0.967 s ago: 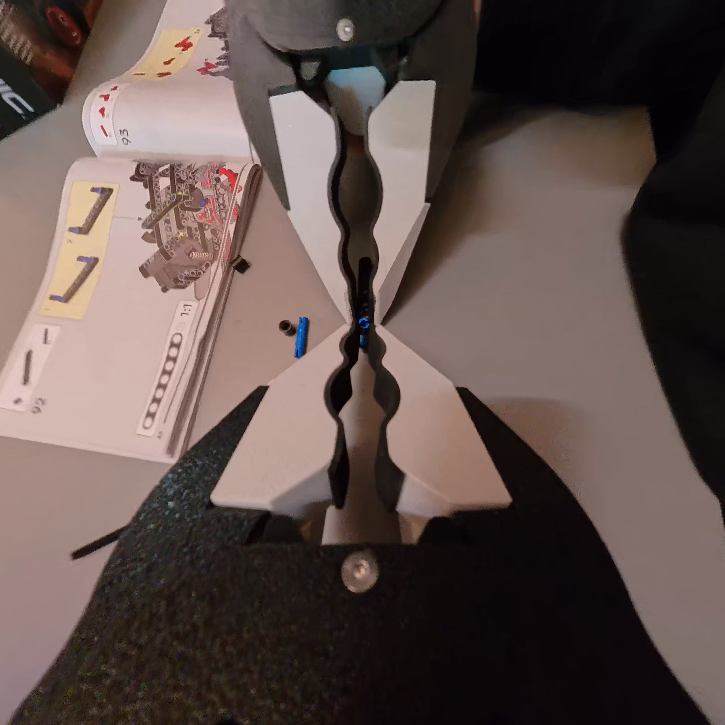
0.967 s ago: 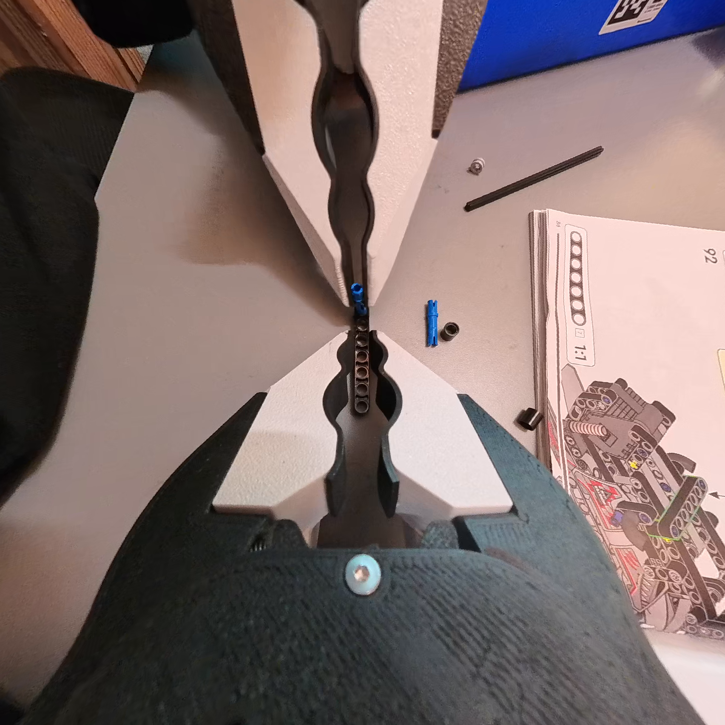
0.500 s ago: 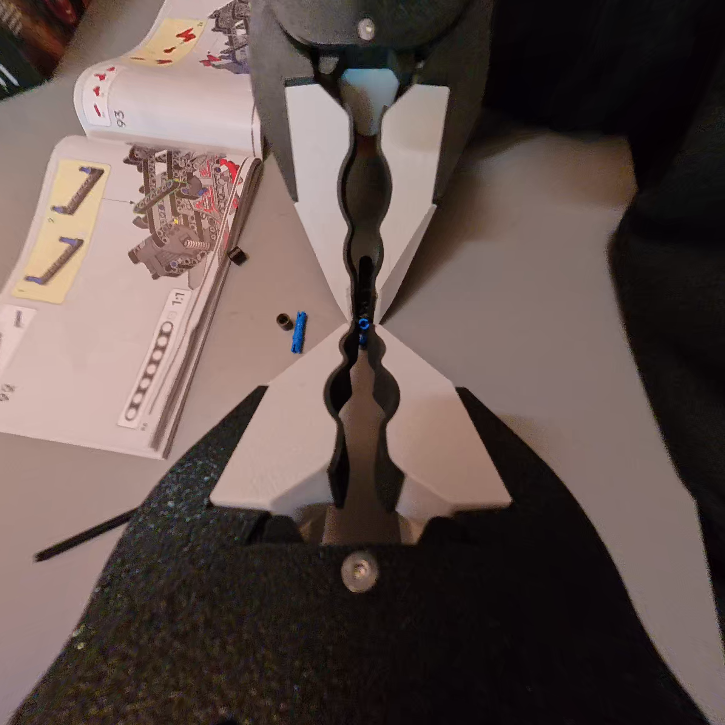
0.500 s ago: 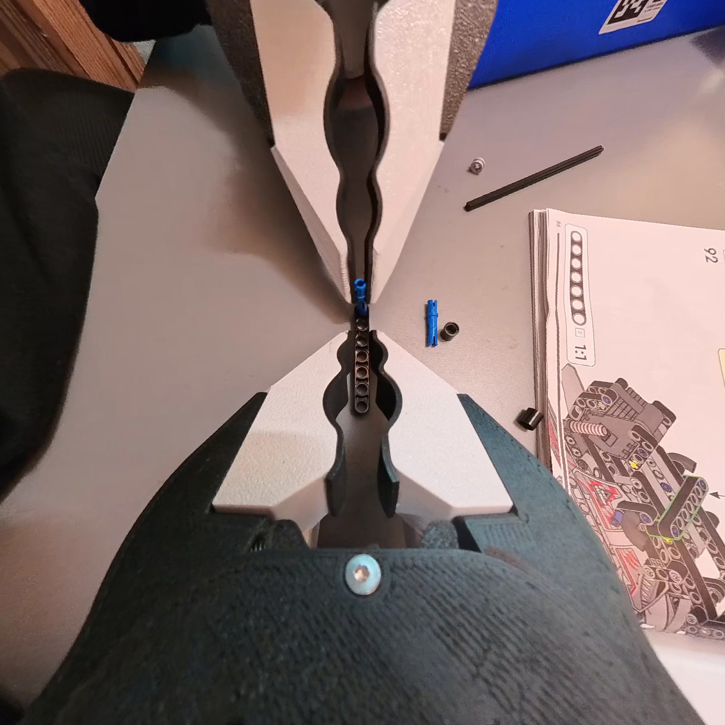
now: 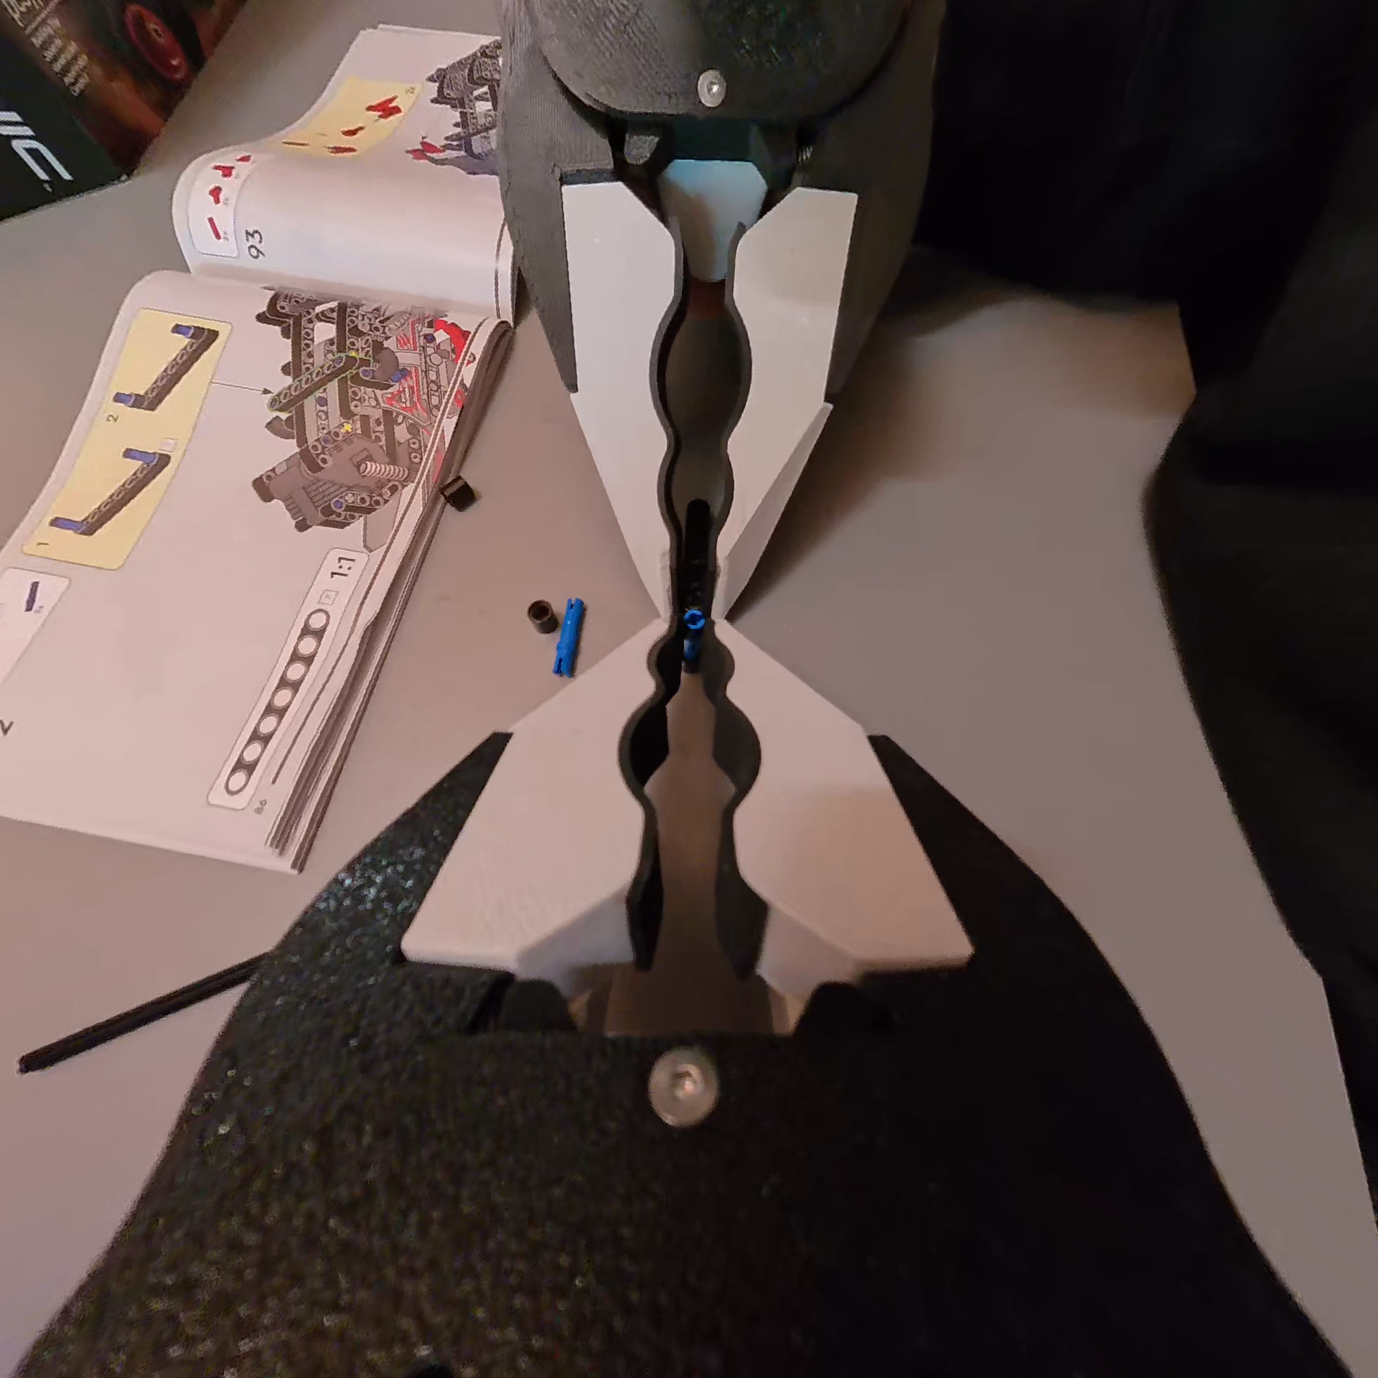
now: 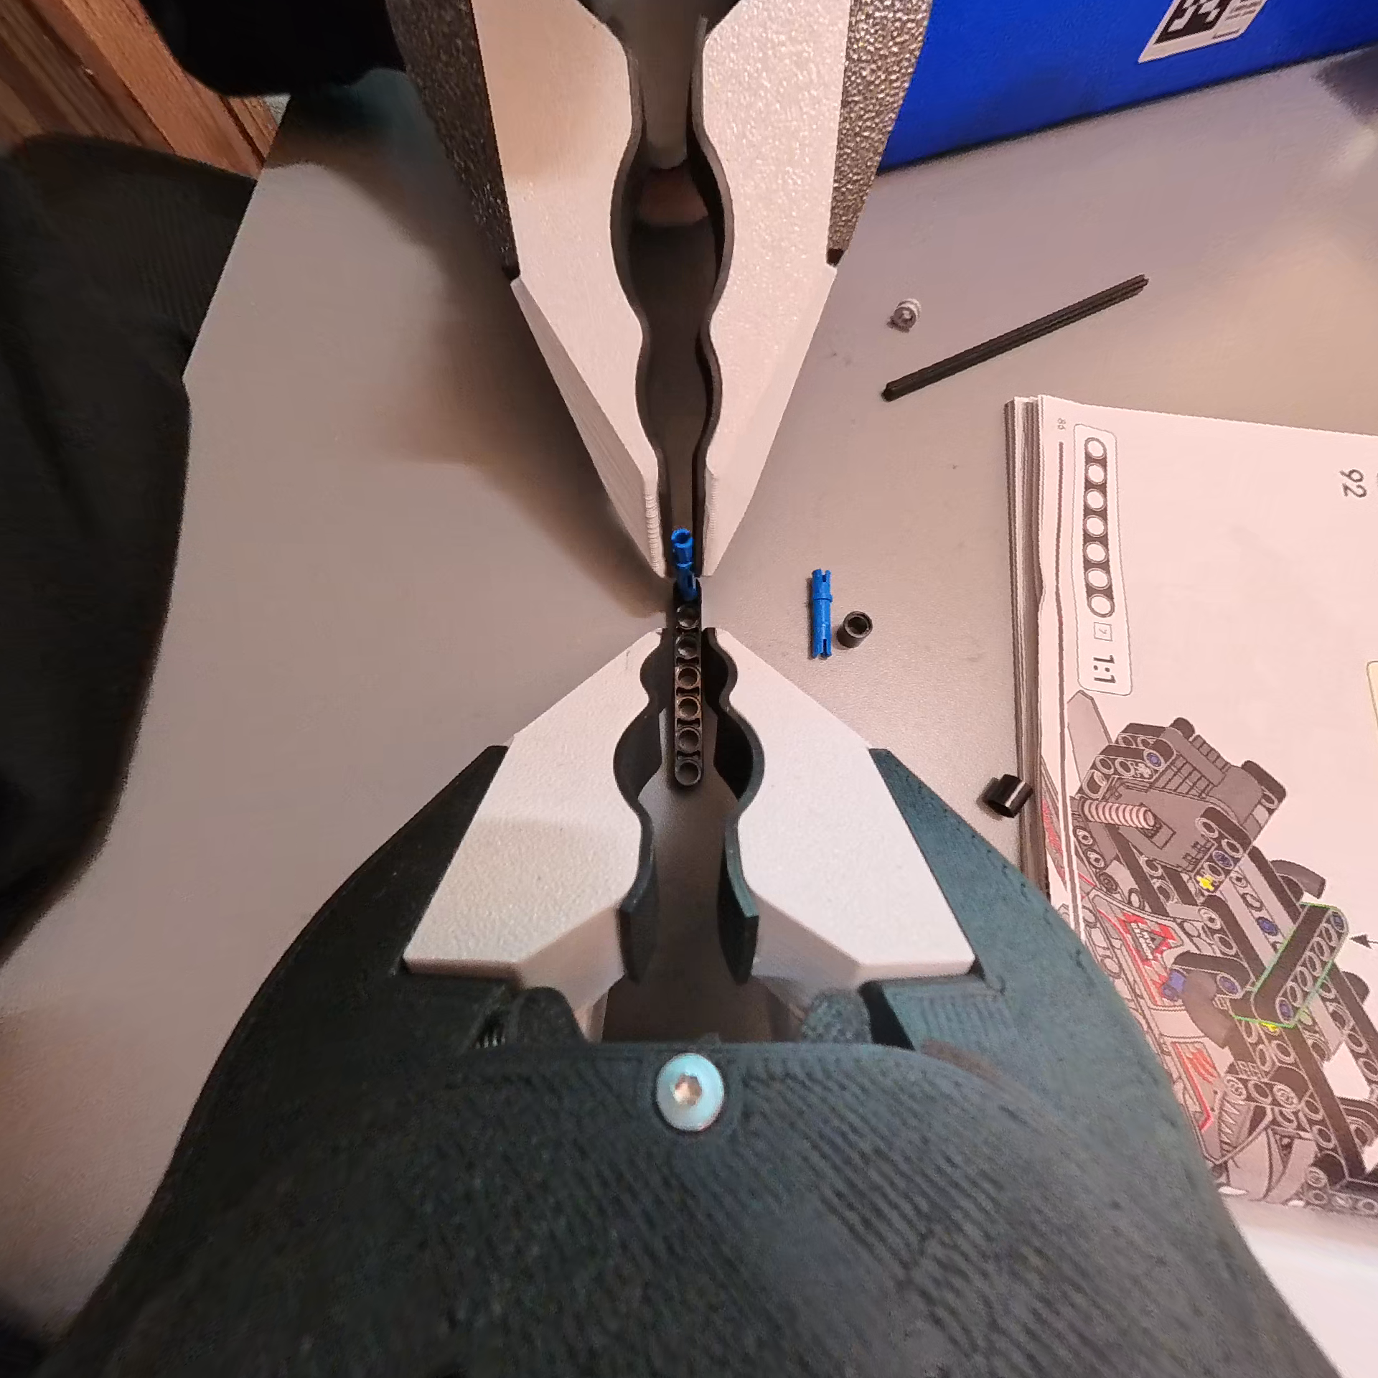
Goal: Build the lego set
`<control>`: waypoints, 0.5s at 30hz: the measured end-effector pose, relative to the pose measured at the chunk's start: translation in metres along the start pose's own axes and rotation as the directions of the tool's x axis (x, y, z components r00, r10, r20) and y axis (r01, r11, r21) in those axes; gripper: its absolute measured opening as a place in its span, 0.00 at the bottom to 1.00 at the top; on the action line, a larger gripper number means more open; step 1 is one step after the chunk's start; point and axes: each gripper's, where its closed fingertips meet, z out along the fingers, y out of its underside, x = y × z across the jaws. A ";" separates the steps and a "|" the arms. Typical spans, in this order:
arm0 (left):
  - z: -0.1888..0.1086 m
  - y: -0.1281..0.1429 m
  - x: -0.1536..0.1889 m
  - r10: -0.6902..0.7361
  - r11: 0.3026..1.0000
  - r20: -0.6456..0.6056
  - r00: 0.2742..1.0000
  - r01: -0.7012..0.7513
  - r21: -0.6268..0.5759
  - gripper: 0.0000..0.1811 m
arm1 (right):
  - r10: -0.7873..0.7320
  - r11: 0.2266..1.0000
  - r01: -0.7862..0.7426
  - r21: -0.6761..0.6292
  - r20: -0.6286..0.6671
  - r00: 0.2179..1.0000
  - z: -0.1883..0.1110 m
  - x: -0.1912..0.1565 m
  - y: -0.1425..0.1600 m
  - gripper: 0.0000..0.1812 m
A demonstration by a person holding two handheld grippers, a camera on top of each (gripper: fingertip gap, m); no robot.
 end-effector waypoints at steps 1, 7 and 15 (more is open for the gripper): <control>0.000 0.000 0.000 0.000 1.000 -0.002 1.000 0.000 0.001 0.02 | -0.001 1.000 0.001 0.000 0.000 1.000 0.000 0.000 0.000 0.04; 0.000 0.002 0.002 0.002 1.000 -0.026 1.000 -0.003 -0.019 0.02 | -0.001 1.000 0.001 0.000 0.002 1.000 0.000 0.000 0.000 0.04; 0.004 -0.001 0.001 0.121 0.993 0.010 0.993 -0.121 -0.010 0.01 | -0.001 1.000 0.001 0.000 0.002 1.000 0.000 0.000 0.000 0.04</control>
